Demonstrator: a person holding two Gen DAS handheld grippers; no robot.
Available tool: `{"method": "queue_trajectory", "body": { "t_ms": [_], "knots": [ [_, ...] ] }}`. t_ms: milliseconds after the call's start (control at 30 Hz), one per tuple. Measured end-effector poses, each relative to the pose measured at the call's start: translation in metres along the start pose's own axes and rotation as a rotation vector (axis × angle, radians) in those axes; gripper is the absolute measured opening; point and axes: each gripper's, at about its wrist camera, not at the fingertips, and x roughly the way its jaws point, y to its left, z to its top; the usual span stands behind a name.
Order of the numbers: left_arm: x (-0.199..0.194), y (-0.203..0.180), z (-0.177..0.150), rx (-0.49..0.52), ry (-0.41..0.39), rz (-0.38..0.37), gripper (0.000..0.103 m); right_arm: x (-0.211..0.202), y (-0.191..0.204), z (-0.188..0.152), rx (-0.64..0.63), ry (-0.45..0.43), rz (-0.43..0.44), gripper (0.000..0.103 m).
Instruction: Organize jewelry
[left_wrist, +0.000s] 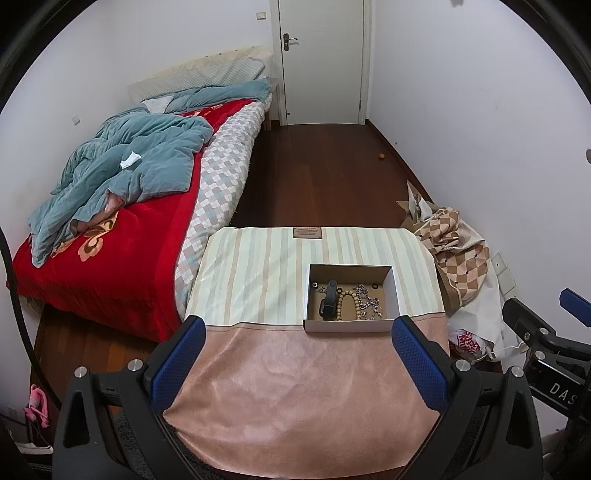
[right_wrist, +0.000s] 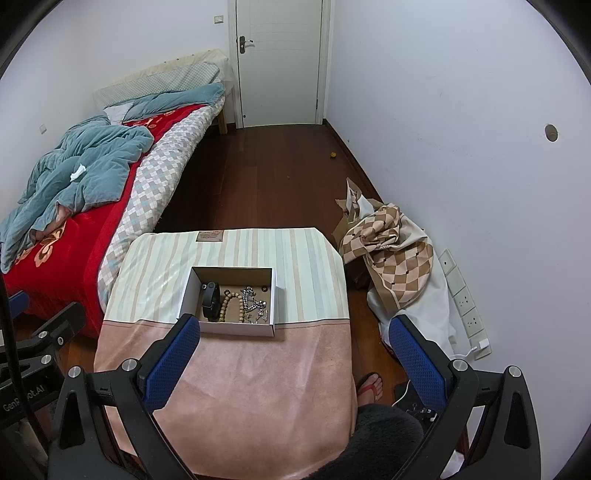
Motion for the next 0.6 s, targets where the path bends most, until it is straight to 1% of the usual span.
{"method": "queue_trajectory", "body": {
  "t_ms": [433,600],
  "knots": [
    [-0.0007,0.0004,0.0,0.001,0.002,-0.005,0.103,-0.0015,0.0002,0.0008,0.0,0.0,0.002,0.103],
    [-0.005,0.0023,-0.0033,-0.005,-0.017,-0.02,0.103,-0.0023,-0.0016,0.0003,0.003,-0.002,0.005,0.103]
  ]
}}
